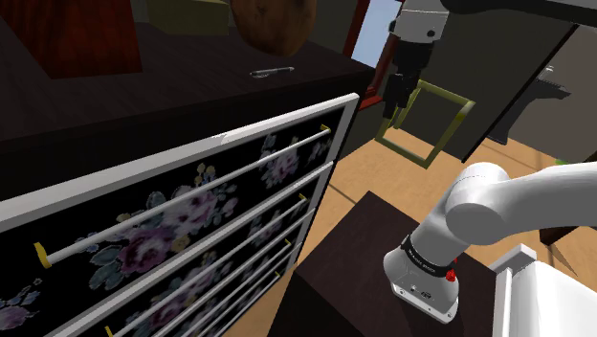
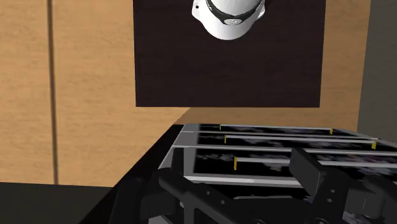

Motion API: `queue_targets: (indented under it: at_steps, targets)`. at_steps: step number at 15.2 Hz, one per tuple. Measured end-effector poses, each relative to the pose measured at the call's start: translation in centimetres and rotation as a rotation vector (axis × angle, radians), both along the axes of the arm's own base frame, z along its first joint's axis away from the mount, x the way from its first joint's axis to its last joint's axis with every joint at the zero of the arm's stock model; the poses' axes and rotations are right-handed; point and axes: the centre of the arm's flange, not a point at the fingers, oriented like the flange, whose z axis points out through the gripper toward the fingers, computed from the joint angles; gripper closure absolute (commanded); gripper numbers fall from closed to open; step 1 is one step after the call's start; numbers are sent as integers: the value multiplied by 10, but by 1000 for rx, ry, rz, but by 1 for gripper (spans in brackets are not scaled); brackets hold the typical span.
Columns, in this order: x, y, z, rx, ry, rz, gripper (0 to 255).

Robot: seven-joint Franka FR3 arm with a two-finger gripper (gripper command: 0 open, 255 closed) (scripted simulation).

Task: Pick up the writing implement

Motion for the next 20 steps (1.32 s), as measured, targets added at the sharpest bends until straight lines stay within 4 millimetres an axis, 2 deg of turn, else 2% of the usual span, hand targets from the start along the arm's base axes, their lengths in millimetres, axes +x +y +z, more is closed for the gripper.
queue_targets:
  at_steps: [2,4,9,13,17,20]
  targets:
    - [5,0,0,2,-2,26,0]
    - [22,4,5,10,-10,117,0]
    - [78,14,16,32,-33,395,0]
    - [119,32,26,51,-53,625,0]
    - [155,65,38,70,-72,855,0]
    - [172,91,45,84,-86,1028,0]
